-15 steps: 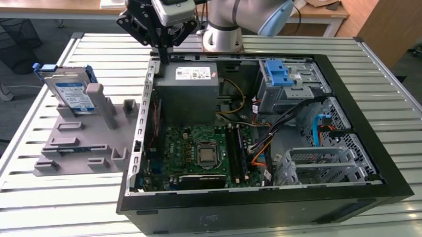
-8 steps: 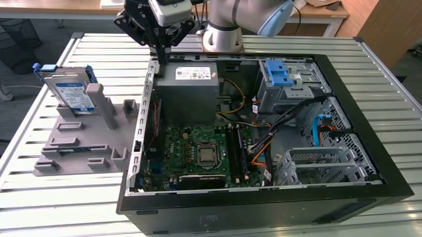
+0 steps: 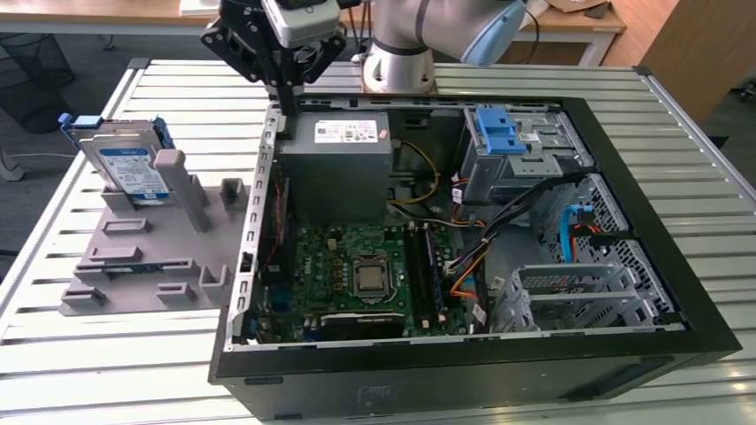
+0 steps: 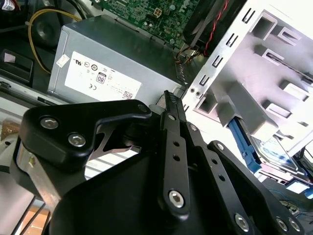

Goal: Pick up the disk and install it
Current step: 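Reach for the disk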

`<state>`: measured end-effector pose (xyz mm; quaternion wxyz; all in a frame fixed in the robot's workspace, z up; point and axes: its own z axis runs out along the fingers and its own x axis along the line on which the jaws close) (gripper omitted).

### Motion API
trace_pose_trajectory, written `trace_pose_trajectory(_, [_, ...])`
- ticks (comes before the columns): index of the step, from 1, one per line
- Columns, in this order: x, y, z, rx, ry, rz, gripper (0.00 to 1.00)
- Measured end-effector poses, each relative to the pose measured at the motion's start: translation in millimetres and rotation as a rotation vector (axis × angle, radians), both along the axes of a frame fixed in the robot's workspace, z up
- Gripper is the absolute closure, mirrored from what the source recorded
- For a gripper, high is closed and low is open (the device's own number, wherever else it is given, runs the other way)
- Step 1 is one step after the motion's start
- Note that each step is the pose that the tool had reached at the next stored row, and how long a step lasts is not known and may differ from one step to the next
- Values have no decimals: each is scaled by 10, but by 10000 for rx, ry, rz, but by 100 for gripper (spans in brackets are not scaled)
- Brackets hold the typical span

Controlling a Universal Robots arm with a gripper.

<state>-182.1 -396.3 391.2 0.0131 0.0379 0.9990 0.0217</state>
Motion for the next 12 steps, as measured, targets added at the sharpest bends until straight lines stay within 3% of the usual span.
trace_pose_trajectory(12, [-42, 0, -2, 0, 1, 0, 89])
